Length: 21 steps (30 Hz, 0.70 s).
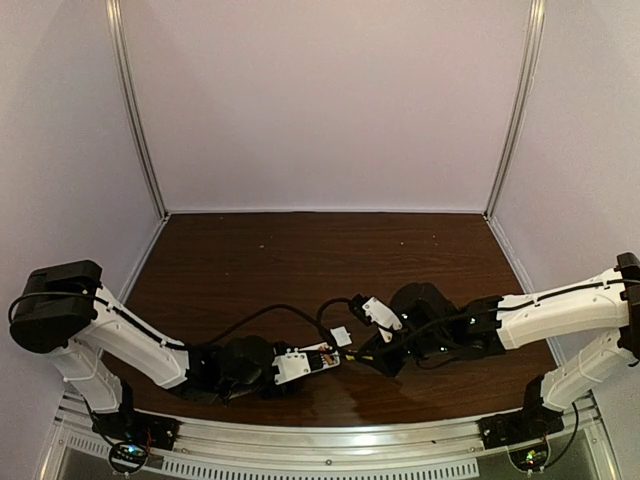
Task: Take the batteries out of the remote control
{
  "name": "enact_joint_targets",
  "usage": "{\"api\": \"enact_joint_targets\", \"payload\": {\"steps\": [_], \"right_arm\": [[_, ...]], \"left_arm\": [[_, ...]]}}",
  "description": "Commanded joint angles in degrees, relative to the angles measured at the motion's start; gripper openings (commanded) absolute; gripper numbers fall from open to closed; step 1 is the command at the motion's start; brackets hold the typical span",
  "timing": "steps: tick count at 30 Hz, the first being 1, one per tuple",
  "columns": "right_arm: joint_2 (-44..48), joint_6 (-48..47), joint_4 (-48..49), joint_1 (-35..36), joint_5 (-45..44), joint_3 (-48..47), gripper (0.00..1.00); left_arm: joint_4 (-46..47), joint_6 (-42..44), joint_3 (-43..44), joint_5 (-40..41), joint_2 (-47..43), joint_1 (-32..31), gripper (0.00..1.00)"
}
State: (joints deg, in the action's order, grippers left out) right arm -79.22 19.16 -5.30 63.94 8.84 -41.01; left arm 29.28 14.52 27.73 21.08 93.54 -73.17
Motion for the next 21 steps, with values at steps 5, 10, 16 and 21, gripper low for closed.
{"api": "enact_joint_targets", "payload": {"steps": [5, 10, 16, 21], "right_arm": [[0.57, -1.05, 0.14, 0.31, 2.00, -1.29, 0.00], [0.09, -0.68, 0.27, 0.40, 1.35, -1.35, 0.00], [-0.70, -0.18, 0.61, 0.37, 0.37, -1.85, 0.00], [-1.81, 0.31, 0.86, 0.33, -0.15, -2.61, 0.00]], "left_arm": [[4.74, -0.10, 0.10, 1.51, -0.55, 0.25, 0.00], [4.56, -0.41, 0.14, 1.56, -0.55, 0.40, 0.00], [4.24, -1.44, 0.21, 1.78, -0.45, 1.28, 0.00], [3.79, -2.19, 0.31, 1.92, -0.36, 2.01, 0.00]]}}
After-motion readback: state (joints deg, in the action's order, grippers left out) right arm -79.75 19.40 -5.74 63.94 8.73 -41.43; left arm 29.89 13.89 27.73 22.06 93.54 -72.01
